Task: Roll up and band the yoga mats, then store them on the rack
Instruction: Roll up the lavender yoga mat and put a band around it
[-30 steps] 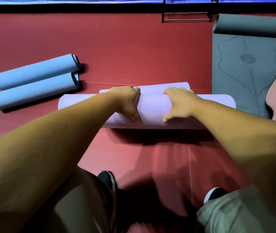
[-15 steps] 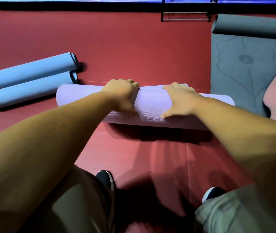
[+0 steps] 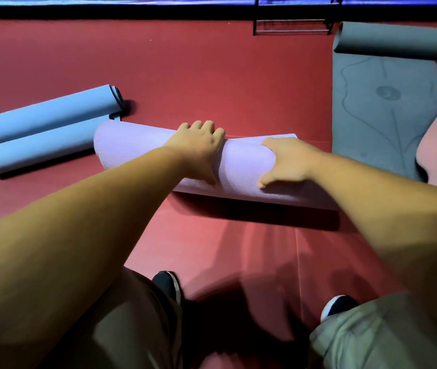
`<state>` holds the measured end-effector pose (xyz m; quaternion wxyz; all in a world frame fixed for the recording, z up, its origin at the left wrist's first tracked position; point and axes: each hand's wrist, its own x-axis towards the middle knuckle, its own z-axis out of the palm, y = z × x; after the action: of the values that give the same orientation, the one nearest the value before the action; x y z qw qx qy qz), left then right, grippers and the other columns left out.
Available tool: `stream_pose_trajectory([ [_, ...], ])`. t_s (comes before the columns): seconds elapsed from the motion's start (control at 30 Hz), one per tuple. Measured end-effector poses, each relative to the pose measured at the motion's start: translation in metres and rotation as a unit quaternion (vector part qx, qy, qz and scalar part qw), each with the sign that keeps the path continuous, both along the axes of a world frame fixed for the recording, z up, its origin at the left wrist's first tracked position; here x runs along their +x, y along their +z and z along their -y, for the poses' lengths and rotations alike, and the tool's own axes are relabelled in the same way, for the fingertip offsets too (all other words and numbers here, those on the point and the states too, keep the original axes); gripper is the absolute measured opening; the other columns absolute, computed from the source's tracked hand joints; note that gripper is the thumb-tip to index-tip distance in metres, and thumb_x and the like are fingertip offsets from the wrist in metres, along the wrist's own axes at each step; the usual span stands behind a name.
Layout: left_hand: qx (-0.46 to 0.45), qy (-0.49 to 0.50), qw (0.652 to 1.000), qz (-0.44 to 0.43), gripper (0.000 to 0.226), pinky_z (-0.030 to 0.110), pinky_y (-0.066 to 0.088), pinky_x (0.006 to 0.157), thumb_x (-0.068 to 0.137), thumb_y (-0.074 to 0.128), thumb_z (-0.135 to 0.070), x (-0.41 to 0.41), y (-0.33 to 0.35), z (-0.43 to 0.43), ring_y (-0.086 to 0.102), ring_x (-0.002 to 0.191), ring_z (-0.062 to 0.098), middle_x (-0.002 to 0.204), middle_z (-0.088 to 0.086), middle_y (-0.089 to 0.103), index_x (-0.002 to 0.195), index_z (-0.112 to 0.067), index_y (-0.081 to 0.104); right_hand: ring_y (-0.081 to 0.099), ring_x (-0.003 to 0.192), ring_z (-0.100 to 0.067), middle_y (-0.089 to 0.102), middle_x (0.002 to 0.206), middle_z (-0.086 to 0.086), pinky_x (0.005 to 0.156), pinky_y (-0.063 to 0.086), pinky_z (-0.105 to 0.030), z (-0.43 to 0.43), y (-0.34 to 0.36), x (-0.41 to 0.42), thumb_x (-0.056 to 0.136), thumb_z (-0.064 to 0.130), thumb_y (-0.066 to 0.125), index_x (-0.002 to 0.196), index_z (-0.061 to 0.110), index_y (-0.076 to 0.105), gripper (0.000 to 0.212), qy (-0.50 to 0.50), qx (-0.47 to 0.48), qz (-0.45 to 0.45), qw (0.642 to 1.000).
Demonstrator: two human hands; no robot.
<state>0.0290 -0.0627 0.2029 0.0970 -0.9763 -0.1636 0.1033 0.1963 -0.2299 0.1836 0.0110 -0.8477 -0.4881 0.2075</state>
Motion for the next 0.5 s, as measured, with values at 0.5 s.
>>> stream_pose_trajectory([
  [0.5,-0.148,0.067,0.986,-0.05,0.103,0.043,0.051,0.099,0.057,0.087,-0.075,-0.003,0.003,-0.013,0.059,0.12,0.031,0.133,0.002,0.06,0.14,-0.025,0.05,0.057,0.129,-0.032,0.056,0.144,0.0,0.102,0.05,-0.051,-0.012,-0.007,-0.009,0.051,0.078,0.082,0.149,0.026,0.043,0.117,0.051,-0.011,0.045,0.998],
])
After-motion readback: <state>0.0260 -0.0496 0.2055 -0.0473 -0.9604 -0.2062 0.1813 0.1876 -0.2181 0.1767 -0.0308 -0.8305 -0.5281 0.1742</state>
